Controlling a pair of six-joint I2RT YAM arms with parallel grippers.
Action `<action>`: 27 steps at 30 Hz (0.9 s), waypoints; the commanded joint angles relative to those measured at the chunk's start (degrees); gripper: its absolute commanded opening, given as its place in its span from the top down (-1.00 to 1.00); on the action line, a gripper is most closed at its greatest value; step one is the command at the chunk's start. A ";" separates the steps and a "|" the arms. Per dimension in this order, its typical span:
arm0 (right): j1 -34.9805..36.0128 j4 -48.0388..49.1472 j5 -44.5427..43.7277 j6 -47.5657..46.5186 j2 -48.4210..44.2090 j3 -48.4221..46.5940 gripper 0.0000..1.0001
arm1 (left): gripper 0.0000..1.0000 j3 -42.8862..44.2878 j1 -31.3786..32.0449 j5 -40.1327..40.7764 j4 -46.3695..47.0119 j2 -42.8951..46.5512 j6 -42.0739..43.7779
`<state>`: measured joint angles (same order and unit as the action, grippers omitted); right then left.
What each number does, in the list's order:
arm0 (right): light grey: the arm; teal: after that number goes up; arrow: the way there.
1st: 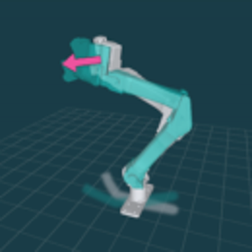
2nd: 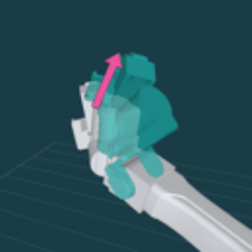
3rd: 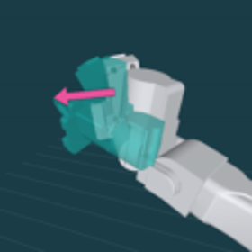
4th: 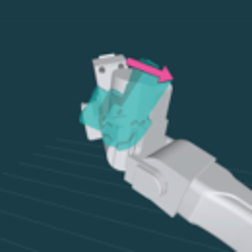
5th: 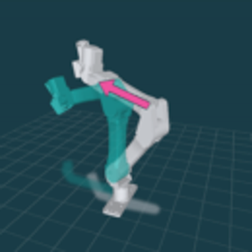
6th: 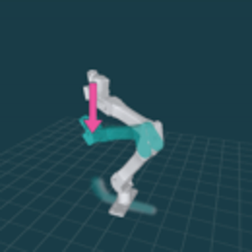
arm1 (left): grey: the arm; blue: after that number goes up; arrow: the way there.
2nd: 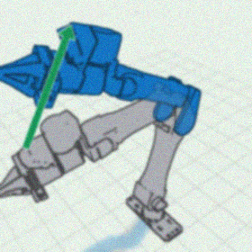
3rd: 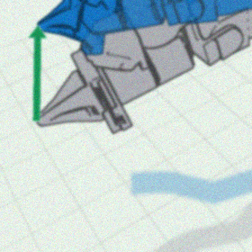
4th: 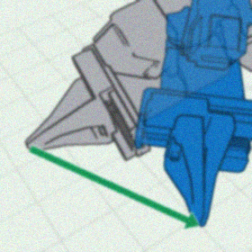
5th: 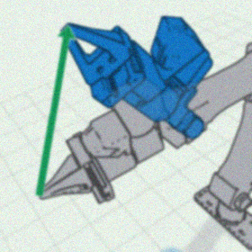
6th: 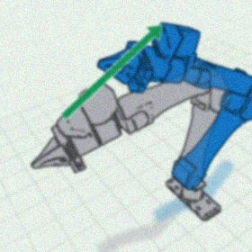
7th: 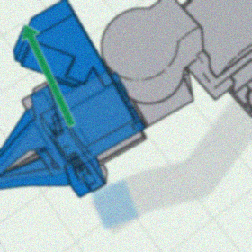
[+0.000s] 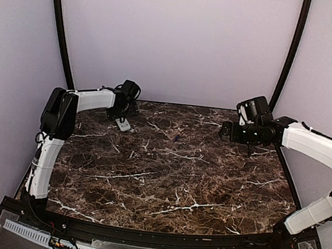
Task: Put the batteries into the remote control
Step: Pick up the remote control without batteries from the corner of the board.
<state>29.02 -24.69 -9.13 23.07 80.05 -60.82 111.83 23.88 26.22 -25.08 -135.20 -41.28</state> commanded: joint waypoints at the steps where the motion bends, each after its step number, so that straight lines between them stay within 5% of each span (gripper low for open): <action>1: 1.07 -0.69 -1.91 1.53 0.54 -0.07 -0.97 | -0.98 0.07 -0.41 -0.38 -6.50 -1.02 -5.28; 8: 1.38 -1.47 -3.50 0.97 -0.14 -0.18 -0.97 | -0.89 -1.00 -0.54 -1.97 -7.94 -2.04 -8.34; 21: 1.36 -2.17 -7.62 0.42 -5.67 1.96 -0.97 | -0.35 -2.32 -1.94 -7.93 -7.85 -3.39 -10.91; 27: 1.44 -2.74 -7.07 0.55 -5.70 0.78 -0.97 | 0.23 -3.45 -1.99 -10.87 -6.46 -3.24 -11.89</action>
<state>30.00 -27.09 -15.46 23.44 75.11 -59.59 111.18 22.26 21.10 -29.63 -137.64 -51.77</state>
